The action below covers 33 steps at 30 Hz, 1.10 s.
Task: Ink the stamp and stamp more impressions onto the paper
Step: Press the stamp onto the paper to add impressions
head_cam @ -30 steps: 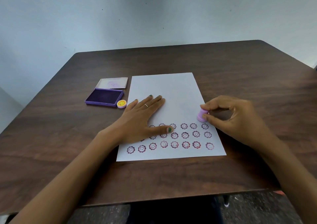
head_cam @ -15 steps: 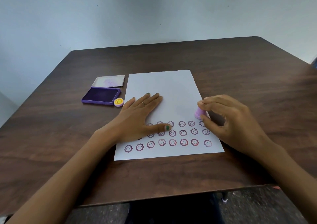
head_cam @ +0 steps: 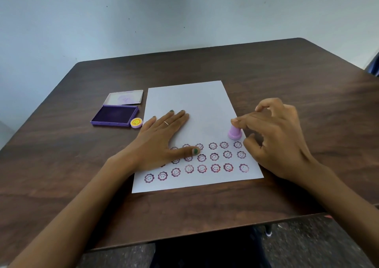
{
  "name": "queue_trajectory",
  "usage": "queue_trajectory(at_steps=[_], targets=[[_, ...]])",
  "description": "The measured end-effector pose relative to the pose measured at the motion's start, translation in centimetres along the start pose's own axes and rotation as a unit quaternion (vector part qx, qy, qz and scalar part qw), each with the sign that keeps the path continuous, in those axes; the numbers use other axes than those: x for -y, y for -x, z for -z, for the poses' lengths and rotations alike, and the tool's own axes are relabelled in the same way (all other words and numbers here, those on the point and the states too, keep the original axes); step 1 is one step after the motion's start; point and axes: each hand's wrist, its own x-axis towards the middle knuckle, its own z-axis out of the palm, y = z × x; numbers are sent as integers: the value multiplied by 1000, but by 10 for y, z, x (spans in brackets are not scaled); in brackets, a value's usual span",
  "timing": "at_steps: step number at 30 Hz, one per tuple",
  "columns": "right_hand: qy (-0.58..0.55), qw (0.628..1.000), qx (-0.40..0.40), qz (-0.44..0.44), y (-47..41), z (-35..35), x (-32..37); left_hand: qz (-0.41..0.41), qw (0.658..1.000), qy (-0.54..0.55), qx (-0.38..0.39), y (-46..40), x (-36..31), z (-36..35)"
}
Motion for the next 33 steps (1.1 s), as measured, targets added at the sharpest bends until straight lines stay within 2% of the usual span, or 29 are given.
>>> queue_trajectory(at_steps=[17,21,26,33], targets=[[46,998,10,-37,4,3,7,-2,1000,-5,-24,2,-1,-2],[4,998,21,-60,-2,2,8,-4,1000,-2,-30,1,-2,-2],[-69,985,65,-142,-5,-1,9,-6,1000,-3,-27,1,-2,-2],[-99,981,70,-151,-5,-3,10,-6,999,-1,-35,2,-1,-4]])
